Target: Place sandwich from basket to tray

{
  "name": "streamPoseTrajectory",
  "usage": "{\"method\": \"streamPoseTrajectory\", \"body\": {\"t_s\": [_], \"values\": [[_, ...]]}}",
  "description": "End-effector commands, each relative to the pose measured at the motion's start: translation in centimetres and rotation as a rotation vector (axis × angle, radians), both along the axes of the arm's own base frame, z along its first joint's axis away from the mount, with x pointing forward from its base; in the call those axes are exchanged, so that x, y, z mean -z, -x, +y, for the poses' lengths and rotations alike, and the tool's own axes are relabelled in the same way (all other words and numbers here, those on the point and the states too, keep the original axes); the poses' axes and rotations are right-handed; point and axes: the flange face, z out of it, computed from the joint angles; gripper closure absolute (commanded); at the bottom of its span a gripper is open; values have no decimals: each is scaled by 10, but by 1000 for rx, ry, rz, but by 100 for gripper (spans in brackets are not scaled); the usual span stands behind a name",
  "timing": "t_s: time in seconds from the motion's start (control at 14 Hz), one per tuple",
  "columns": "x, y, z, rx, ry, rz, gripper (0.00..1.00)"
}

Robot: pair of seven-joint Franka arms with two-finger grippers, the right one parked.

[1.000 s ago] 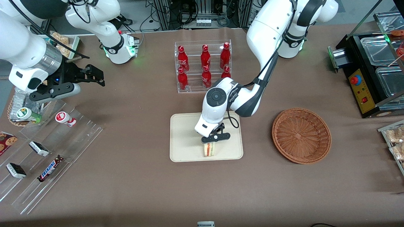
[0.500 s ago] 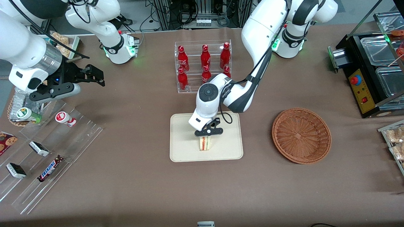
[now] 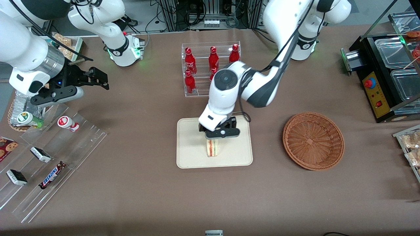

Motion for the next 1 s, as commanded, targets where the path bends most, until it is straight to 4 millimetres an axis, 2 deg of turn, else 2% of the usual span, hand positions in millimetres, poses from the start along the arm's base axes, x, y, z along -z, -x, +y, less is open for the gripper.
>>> {"method": "streamPoseTrajectory", "body": {"t_s": [0.0, 0.07, 0.14, 0.36, 0.5, 0.71, 0.86, 0.93], "values": [[-57, 6, 35, -8, -67, -10, 0], [-70, 10, 45, -22, -86, 11, 0], [-74, 7, 59, -43, -105, 31, 0], [-87, -19, 124, -148, -146, 59, 0], [-94, -32, 187, -134, -167, 70, 0], [-110, -35, 289, -66, -140, 103, 0], [-128, -30, 339, -21, -127, 131, 0], [-139, -24, 357, 14, -120, 156, 0]]}}
